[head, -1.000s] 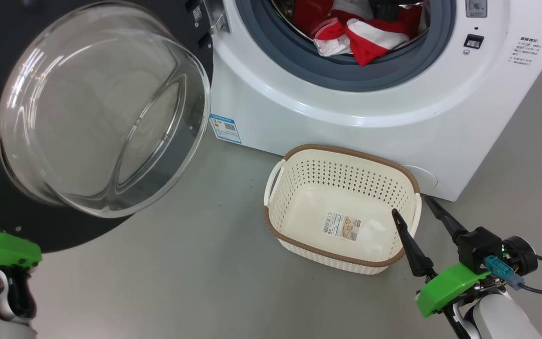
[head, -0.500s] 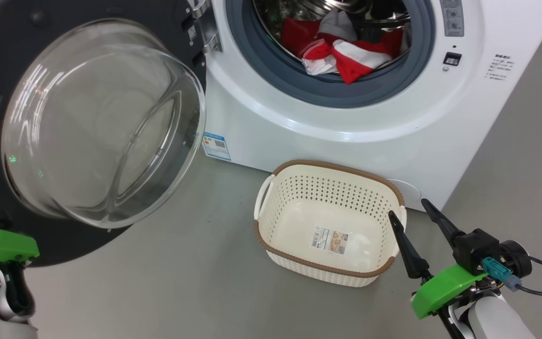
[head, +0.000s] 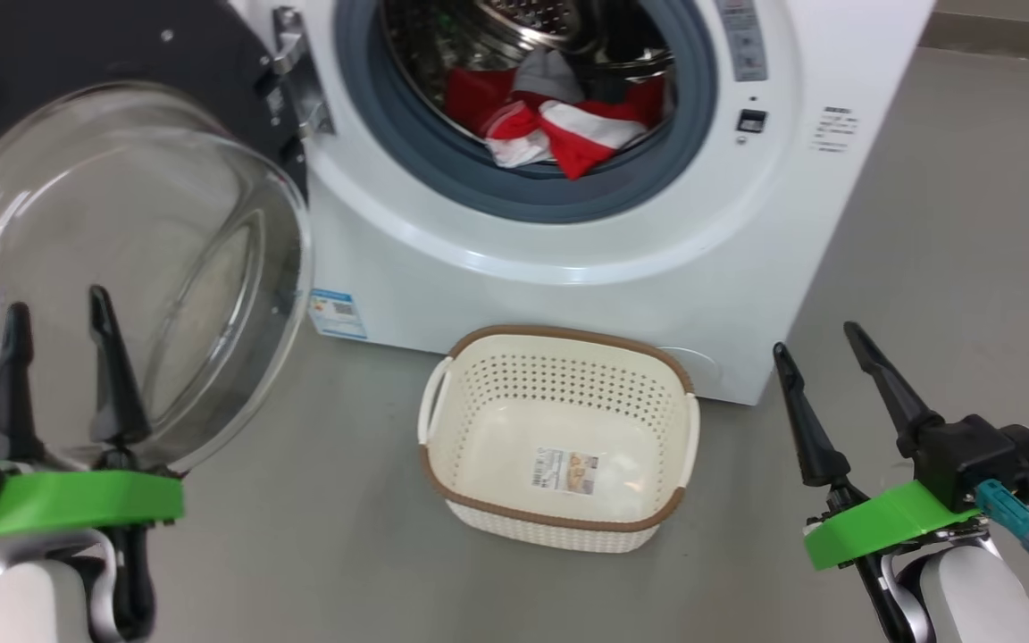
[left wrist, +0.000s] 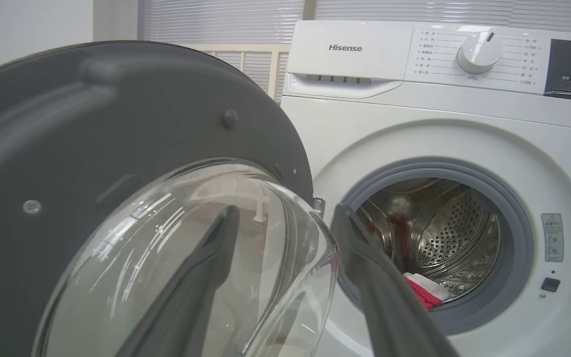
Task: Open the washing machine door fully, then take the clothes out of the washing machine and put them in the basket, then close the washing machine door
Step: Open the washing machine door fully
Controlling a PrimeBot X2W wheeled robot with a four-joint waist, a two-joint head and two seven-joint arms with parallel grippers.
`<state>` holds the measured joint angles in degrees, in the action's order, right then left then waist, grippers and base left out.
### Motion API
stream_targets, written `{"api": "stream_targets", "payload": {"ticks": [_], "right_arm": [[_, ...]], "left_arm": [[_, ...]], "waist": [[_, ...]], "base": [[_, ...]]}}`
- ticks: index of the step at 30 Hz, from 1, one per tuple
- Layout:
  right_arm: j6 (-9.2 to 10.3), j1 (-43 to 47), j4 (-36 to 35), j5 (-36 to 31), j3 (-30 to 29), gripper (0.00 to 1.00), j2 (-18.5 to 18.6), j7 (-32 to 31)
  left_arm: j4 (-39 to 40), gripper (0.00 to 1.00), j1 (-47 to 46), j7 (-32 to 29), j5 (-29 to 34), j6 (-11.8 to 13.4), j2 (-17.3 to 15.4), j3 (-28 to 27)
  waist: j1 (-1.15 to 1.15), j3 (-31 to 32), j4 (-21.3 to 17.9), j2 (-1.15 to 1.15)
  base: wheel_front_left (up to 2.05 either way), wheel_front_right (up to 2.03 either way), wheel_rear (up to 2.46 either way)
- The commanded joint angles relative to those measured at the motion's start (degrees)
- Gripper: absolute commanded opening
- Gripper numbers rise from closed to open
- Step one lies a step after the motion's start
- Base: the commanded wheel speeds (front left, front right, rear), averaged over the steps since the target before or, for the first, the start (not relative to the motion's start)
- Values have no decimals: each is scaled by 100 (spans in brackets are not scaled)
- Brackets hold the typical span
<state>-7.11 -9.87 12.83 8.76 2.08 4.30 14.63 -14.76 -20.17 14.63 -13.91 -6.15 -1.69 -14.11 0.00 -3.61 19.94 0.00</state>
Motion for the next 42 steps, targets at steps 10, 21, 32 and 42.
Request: {"api": "stream_targets", "payload": {"ticks": [10,21,32,42], "right_arm": [[-37,223,-540,-58,-275,100,-98,37],[-37,497,-809,5,-349,100,-131,37],[-37,686,-899,37,-222,100,-104,37],[-37,929,-896,80,-335,100,-91,37]], "left_arm": [[482,100,317,-31,-526,-80,-125,474],[282,100,766,16,-377,-123,-433,1036],[108,100,1169,35,-481,-132,-589,1332],[23,100,1478,36,-502,-133,-544,1336]], "waist": [[0,96,-1020,0],[0,215,-1745,0],[0,361,-2074,0],[0,571,-2126,0]], "base": [[0,0,0],[0,0,0],[0,0,0],[0,0,0]]}}
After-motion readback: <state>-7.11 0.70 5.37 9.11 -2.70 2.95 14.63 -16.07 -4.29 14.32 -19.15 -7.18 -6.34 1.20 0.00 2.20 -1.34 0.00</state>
